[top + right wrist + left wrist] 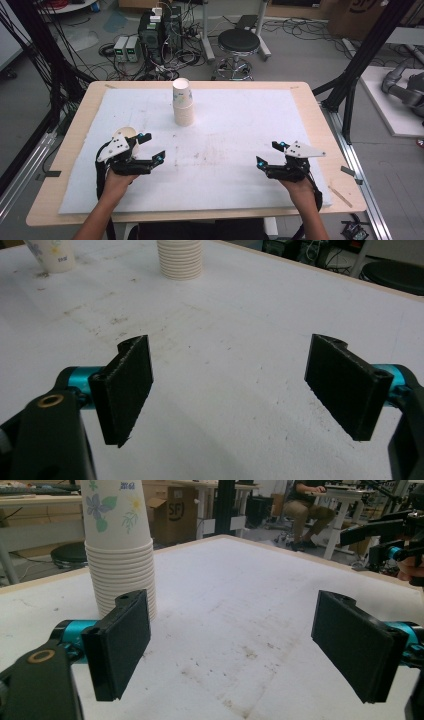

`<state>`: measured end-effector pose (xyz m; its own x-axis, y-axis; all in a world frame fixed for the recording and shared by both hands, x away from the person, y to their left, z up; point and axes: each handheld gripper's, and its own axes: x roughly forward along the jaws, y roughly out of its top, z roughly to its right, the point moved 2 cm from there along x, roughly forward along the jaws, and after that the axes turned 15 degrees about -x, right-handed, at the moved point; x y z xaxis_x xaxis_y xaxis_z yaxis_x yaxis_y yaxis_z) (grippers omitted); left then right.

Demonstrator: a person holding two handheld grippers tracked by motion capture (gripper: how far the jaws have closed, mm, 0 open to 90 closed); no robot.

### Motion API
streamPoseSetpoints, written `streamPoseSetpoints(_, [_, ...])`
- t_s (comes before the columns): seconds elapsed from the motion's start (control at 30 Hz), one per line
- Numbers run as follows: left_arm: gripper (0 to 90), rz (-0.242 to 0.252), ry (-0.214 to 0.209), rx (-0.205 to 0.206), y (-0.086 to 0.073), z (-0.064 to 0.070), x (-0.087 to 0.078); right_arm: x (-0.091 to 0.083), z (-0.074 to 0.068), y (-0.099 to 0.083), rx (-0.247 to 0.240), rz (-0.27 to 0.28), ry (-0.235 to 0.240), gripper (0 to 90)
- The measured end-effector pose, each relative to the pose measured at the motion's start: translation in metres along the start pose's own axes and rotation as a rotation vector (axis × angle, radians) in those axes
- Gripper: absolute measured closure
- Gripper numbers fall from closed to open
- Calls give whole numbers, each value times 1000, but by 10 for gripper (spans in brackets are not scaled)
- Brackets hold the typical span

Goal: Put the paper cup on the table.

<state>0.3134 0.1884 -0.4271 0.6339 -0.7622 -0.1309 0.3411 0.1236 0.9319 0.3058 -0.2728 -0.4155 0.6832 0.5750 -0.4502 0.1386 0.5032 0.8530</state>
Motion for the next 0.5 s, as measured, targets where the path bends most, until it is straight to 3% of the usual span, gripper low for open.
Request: streamPoseSetpoints(0.5, [169, -8, 4, 0, -1, -2, 3, 2, 2, -5, 18, -9, 4, 196])
